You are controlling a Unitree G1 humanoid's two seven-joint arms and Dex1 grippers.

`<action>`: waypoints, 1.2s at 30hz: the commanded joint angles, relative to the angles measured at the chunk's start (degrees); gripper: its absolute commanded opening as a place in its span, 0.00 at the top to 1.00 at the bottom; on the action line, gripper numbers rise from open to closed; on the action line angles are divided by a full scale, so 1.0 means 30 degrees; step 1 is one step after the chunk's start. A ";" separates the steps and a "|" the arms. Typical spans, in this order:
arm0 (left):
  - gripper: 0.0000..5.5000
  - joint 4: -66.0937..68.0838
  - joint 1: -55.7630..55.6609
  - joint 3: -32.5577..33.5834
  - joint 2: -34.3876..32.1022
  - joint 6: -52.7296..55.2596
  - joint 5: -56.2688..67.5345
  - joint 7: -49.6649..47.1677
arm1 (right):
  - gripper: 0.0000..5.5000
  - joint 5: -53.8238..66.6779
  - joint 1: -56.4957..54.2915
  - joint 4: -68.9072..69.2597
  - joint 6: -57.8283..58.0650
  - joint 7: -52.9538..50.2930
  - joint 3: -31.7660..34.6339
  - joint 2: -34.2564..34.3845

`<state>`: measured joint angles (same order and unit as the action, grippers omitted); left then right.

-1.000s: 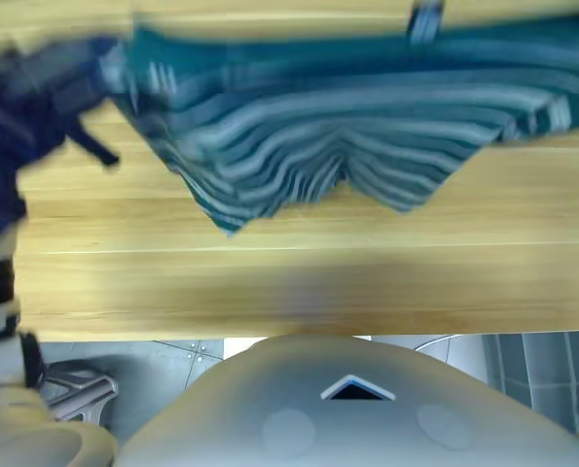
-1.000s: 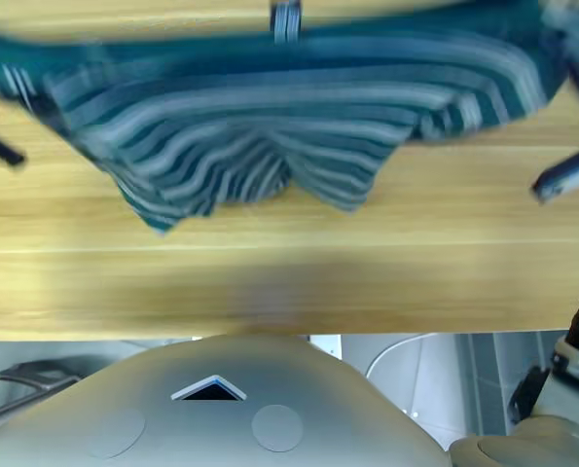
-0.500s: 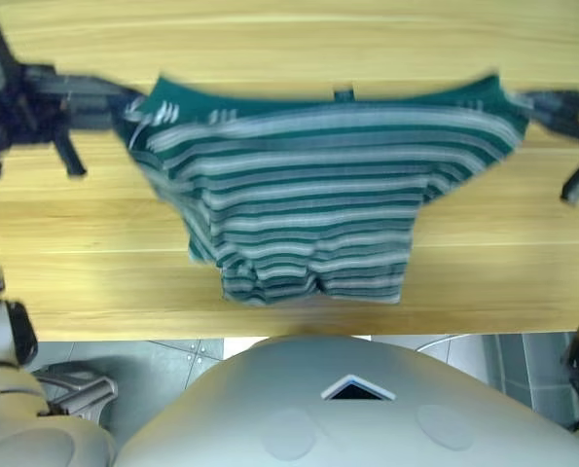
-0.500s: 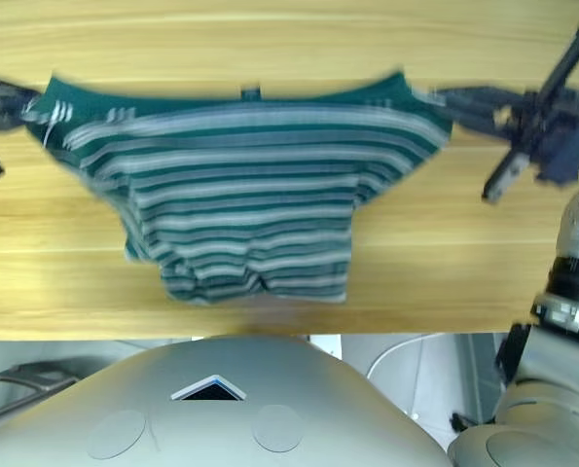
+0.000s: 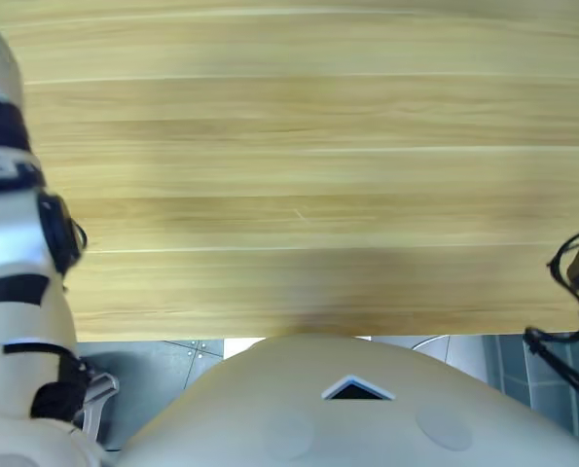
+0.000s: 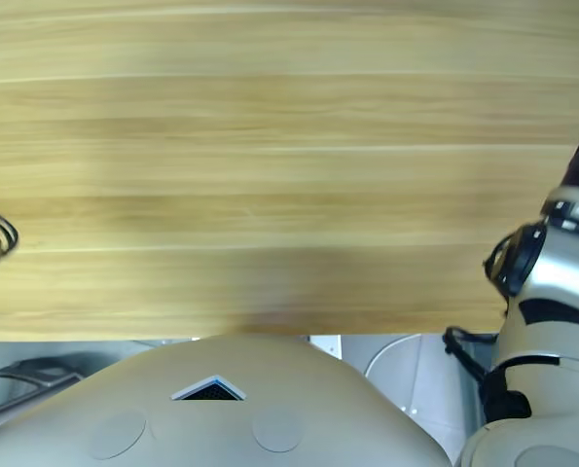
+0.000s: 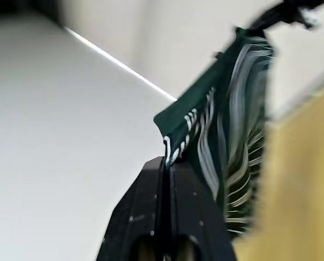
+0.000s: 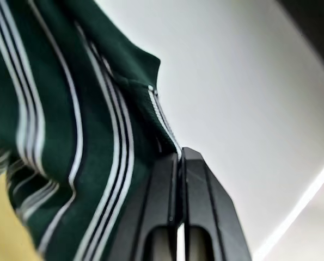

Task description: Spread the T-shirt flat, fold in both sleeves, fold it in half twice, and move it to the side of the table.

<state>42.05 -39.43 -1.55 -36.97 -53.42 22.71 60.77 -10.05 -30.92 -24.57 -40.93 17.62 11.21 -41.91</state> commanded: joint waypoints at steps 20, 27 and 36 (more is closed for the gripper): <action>1.00 -0.4956 1.3399 -0.4075 -0.2014 -0.0632 -0.5832 0.3562 | 1.00 0.4028 1.6087 0.5590 -0.3082 1.0844 -0.5738 -0.4983; 0.84 -0.9909 1.6202 -0.5182 -0.3982 0.1482 -0.4845 0.3854 | 0.93 0.3632 1.6851 0.6645 -0.1226 1.2745 -0.7703 -0.5317; 0.59 -1.0813 1.6290 -0.3419 -0.4633 0.2712 -0.1387 0.3523 | 0.65 1.1010 1.9129 0.9862 -0.2279 1.4836 -0.6767 -0.6631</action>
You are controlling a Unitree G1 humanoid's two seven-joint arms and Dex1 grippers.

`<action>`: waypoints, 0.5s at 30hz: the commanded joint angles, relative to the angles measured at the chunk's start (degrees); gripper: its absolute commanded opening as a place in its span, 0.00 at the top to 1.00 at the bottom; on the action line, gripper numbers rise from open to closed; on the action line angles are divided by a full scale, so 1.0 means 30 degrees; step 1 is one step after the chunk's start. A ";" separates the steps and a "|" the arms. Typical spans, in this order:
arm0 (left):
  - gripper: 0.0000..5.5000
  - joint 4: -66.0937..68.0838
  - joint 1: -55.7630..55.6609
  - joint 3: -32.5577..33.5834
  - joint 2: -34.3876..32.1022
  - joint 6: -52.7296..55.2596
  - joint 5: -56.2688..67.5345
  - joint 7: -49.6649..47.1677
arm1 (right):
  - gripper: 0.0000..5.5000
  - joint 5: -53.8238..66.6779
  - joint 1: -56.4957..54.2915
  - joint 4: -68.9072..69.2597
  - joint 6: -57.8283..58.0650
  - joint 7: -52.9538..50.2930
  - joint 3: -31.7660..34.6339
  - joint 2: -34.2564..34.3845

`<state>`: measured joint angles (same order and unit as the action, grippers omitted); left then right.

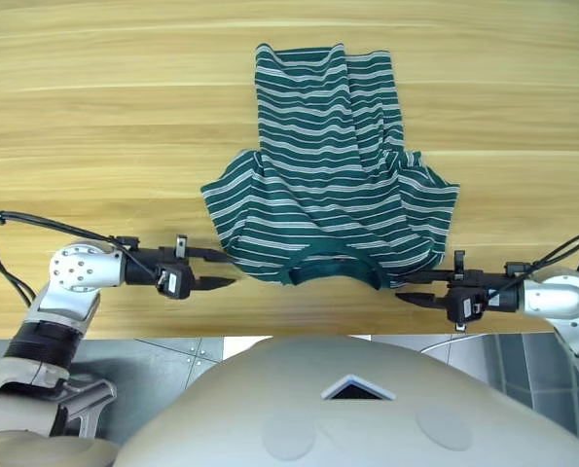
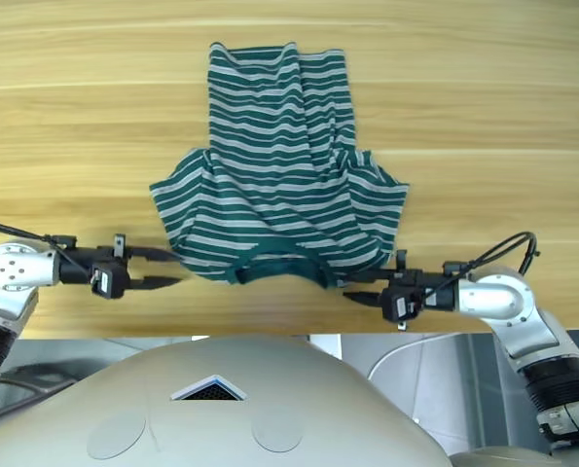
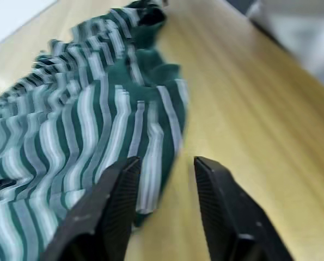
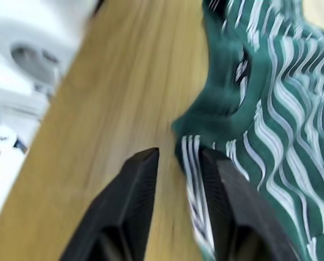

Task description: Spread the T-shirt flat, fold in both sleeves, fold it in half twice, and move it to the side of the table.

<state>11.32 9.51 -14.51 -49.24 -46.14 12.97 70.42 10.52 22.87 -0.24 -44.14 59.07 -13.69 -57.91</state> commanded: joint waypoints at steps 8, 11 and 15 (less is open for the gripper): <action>0.39 0.1015 -0.2644 0.2308 0.0929 0.0536 0.3394 0.0377 | 0.38 0.6855 -0.1832 -0.0708 0.0974 0.0336 0.4916 0.0540; 0.43 0.2721 -0.3880 0.2129 0.1738 -0.0159 0.1200 -0.0353 | 0.38 0.2949 -0.4302 -0.2794 0.2096 -0.2258 0.4973 0.2061; 0.54 0.4564 -0.4710 0.1649 0.2457 -0.1064 -0.1199 -0.1207 | 0.45 -0.0966 -0.5305 -0.3857 0.1913 -0.3687 0.4456 0.2907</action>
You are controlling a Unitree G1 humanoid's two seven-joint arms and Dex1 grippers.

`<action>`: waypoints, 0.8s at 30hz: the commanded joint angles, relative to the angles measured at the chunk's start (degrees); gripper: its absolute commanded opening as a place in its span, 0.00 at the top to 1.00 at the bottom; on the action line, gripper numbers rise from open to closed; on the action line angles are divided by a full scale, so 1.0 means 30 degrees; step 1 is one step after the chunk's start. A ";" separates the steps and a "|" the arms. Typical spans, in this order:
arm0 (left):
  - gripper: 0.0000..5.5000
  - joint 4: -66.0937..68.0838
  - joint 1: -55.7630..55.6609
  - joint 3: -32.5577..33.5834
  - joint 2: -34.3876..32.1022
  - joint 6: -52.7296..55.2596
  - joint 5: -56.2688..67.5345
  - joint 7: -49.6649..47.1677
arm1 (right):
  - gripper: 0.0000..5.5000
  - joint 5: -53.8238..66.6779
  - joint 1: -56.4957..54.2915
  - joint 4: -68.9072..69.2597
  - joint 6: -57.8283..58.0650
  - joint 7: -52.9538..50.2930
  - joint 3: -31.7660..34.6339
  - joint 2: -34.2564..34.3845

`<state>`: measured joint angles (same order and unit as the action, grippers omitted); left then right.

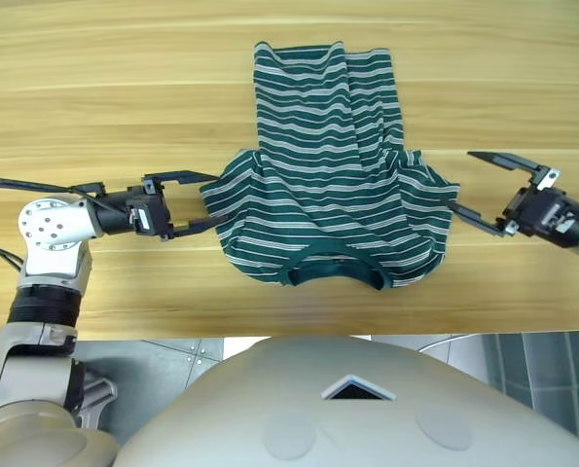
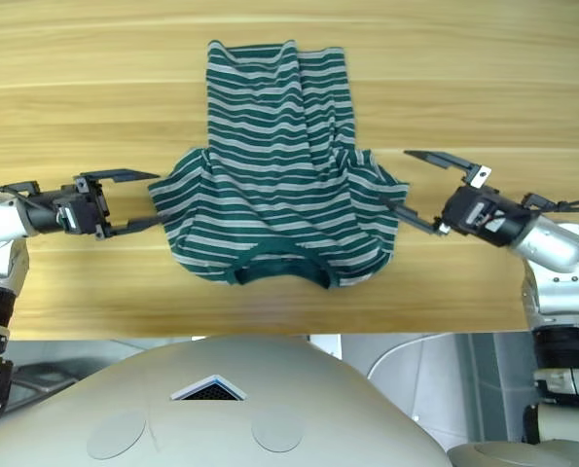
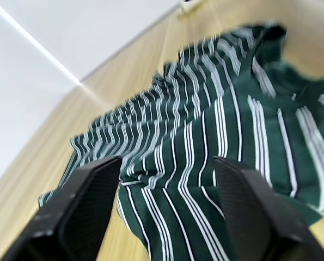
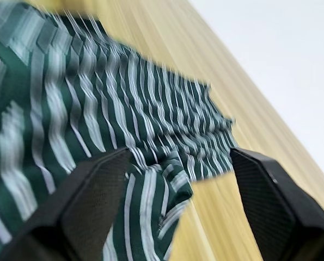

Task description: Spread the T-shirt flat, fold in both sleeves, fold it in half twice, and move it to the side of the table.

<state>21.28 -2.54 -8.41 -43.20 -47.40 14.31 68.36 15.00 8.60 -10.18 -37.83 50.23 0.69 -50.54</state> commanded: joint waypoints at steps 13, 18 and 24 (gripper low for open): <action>0.93 0.2615 -0.1465 -0.0934 0.0813 -0.1587 -0.2864 -0.1154 | 0.89 -0.5913 -0.0874 -0.2000 -0.0670 -0.1374 -0.0922 0.0773; 1.00 0.3635 -0.2285 -0.1104 0.0763 -0.1955 -0.4671 -0.2204 | 1.00 -0.8995 -0.1976 -0.3712 -0.0256 -0.2932 -0.1912 0.1119; 1.00 0.5256 -0.3565 -0.1896 0.0586 -0.2301 -0.8493 -0.4241 | 1.00 -1.2092 -0.3434 -0.5338 0.0549 -0.4964 -0.3197 0.1335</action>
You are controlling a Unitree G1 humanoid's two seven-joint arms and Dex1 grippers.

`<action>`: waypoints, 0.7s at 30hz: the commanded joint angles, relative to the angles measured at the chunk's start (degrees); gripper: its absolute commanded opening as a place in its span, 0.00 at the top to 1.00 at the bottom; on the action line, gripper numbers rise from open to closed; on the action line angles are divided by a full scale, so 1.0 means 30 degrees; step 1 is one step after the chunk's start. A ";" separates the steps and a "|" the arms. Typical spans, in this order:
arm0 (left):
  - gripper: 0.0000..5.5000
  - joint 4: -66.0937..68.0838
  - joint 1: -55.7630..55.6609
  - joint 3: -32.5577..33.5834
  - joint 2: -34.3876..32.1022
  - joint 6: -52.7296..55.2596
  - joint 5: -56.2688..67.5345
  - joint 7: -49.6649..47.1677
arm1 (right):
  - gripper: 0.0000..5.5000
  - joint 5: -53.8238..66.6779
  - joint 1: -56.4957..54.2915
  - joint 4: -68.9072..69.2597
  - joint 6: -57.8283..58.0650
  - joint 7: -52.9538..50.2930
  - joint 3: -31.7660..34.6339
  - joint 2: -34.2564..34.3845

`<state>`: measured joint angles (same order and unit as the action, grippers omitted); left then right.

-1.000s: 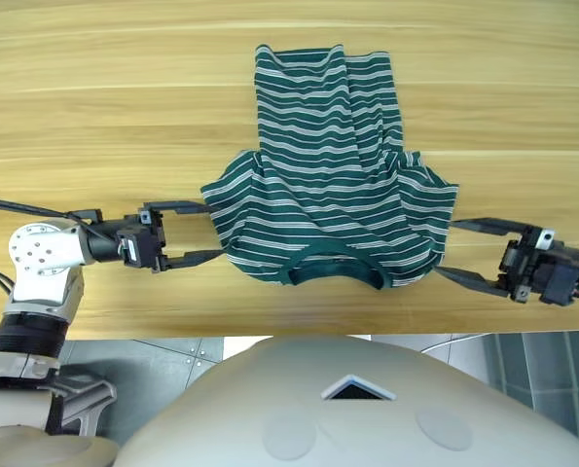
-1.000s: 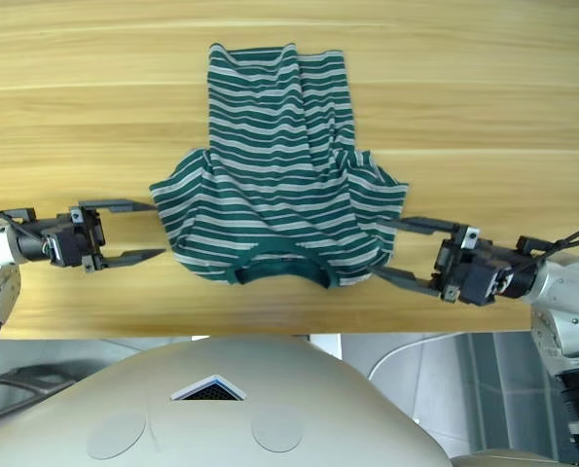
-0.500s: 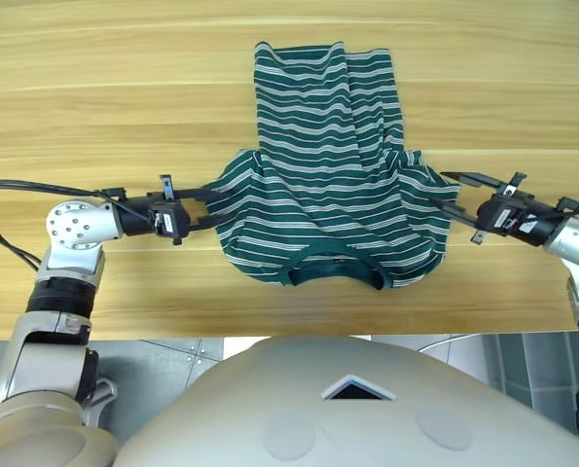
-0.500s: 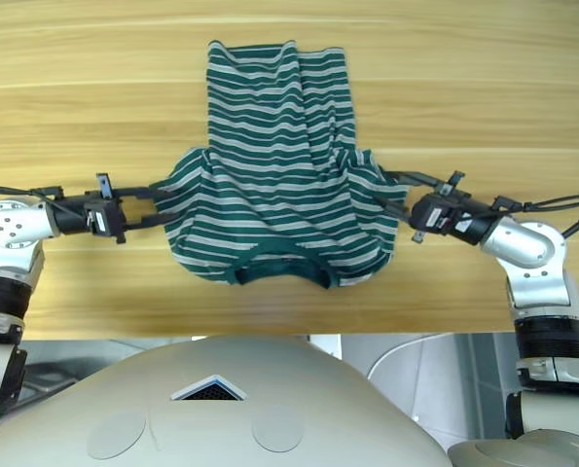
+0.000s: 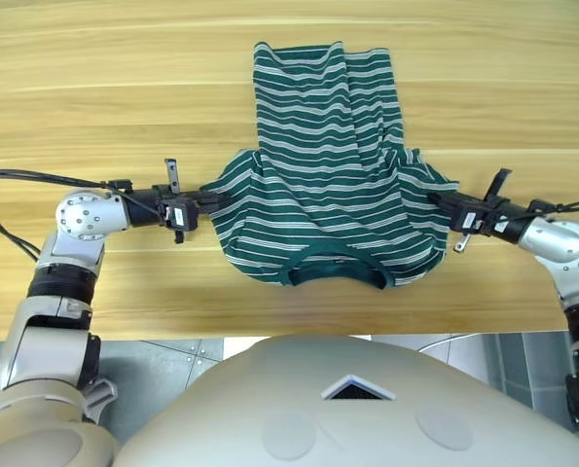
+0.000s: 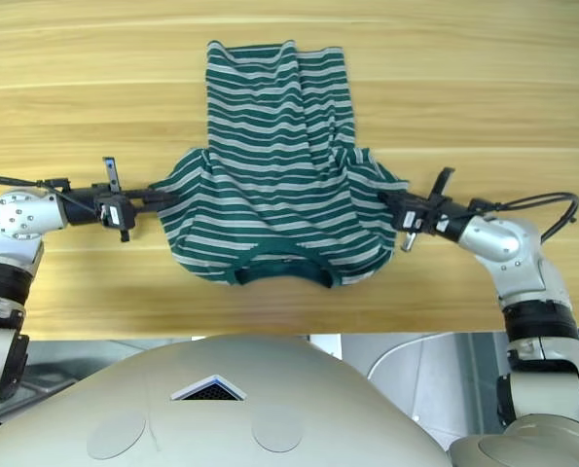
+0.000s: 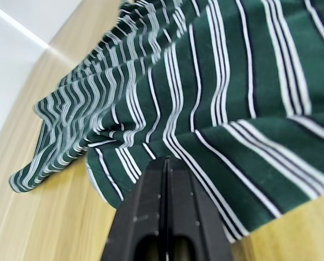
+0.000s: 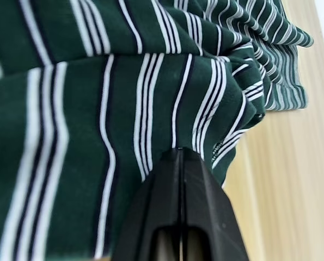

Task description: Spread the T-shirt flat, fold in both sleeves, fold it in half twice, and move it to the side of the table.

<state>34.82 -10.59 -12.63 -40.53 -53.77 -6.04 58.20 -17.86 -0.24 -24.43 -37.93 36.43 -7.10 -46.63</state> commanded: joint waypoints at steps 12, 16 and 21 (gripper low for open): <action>1.00 0.1317 -0.1269 -0.3997 -0.3539 0.0428 -0.8516 -0.3369 | 1.00 -0.1671 0.1454 0.0580 0.1720 -0.1661 -0.0300 -0.1619; 1.00 -0.0575 0.0602 -0.3876 -0.5106 0.1132 -0.7768 -0.3258 | 1.00 -0.1789 0.2971 0.1618 0.2644 -0.2326 0.0348 -0.2152; 1.00 -0.4582 0.3975 -0.3647 -0.6625 0.2364 -0.4251 -0.2430 | 1.00 -0.1067 0.5514 0.3600 0.3356 -0.2299 0.1312 -0.2745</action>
<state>22.72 -5.12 -20.73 -59.38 -49.46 -17.93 46.10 -21.21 12.71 -14.37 -29.80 28.10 -3.32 -53.51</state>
